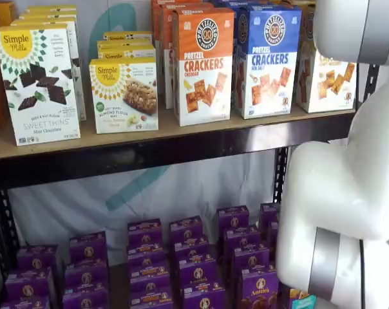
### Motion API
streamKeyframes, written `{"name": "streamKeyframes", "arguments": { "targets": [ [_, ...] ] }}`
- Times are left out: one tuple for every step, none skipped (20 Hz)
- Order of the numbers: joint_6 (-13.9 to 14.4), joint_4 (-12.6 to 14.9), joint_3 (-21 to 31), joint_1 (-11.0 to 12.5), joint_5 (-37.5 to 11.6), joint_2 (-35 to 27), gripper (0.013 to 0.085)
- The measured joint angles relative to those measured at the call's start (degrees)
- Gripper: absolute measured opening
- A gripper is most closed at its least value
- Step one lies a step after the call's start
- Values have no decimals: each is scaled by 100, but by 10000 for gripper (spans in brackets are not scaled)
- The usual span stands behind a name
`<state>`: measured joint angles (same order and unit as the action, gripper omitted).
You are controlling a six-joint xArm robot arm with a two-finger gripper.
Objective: Retrieve the yellow and white box located on the top shelf, the sixth one from the left
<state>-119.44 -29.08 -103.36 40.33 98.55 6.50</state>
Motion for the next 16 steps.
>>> {"name": "streamKeyframes", "arguments": {
  "targets": [
    [-1, 46, -51, -18, 10, -34, 850],
    [8, 130, -182, -42, 90, -114, 850],
    [20, 195, -323, -58, 186, -199, 850],
    [33, 264, -464, -72, 295, -286, 850],
    [47, 346, -642, -90, 432, -393, 850],
    [57, 396, -768, -98, 526, -469, 850],
    [66, 426, -870, -103, 595, -533, 850],
    [70, 444, -928, -106, 626, -572, 850],
    [74, 453, -973, -109, 643, -606, 850],
    [81, 452, -1007, -112, 652, -633, 850],
    [89, 447, -1023, -117, 652, -651, 850],
    [93, 454, -1022, -131, 632, -657, 850],
    [93, 475, -998, -153, 595, -650, 850],
    [93, 492, -970, -170, 559, -639, 850],
    [93, 511, -938, -190, 520, -624, 850],
    [93, 537, -904, -214, 477, -608, 850]
  ]
}}
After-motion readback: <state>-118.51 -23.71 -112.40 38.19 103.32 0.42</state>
